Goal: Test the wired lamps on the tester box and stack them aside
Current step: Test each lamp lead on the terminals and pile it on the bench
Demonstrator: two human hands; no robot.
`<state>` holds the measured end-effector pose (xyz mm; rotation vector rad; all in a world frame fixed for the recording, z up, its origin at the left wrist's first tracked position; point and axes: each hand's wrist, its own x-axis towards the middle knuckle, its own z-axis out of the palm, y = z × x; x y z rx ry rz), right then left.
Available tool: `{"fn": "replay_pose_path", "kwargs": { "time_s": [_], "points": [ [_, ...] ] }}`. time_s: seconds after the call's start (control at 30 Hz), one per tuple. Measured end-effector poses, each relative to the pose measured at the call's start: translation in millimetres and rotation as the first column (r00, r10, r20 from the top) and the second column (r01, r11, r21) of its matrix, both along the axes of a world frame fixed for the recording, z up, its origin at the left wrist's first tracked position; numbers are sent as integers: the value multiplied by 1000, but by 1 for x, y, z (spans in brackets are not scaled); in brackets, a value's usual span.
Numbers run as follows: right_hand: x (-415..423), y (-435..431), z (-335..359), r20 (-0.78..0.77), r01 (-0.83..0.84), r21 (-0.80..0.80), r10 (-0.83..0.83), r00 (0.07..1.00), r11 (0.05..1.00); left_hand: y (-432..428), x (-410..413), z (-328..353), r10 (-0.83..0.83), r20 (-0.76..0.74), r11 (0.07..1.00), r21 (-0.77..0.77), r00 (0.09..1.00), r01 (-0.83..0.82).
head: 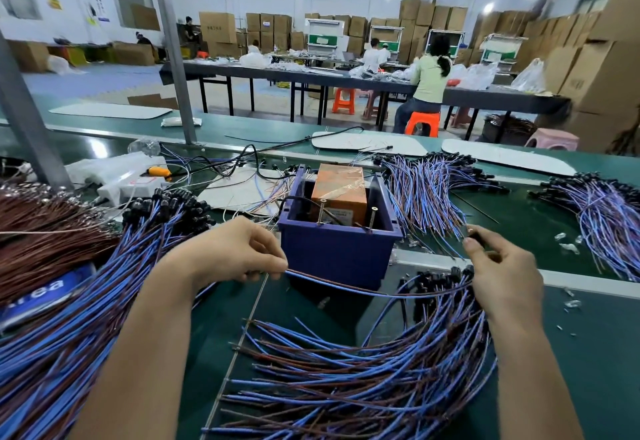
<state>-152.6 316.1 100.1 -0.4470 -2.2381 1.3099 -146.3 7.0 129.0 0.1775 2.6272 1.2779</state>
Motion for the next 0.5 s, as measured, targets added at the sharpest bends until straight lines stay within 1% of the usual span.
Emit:
{"fn": "replay_pose_path", "kwargs": {
  "time_s": [0.1,0.2,0.23,0.27,0.3,0.33,0.37,0.4,0.43,0.47,0.5],
  "points": [
    [1,-7,0,96,-40,151,26,995,988,2,1,3,-16,-14,997,75,1000,17],
    [4,-20,5,213,-109,303,44,976,947,11,4,5,-47,-23,992,112,999,50],
    [6,-27,7,207,-119,329,52,977,937,15,5,6,-46,-34,991,124,998,50],
    [9,-33,10,170,-129,330,76,983,935,18,5,7,-41,-46,988,144,998,47],
    [11,-40,14,114,-159,304,130,985,939,21,6,8,-37,-55,984,172,998,46],
    [13,-47,18,61,-231,241,223,973,942,23,7,9,-39,-59,977,208,998,50],
    [15,-55,21,38,-349,153,347,937,925,26,8,10,-42,-59,968,246,997,55],
    [18,-64,23,39,-482,56,480,876,874,28,8,11,-45,-57,956,289,997,60],
    [21,-74,25,43,-595,-13,595,803,804,30,9,12,-46,-53,940,337,998,61],
    [23,-82,24,45,-669,-28,670,741,743,32,9,12,-44,-46,919,389,998,59],
    [24,-89,22,41,-707,-3,706,707,707,33,9,13,-40,-35,895,442,999,52]
  ]
}}
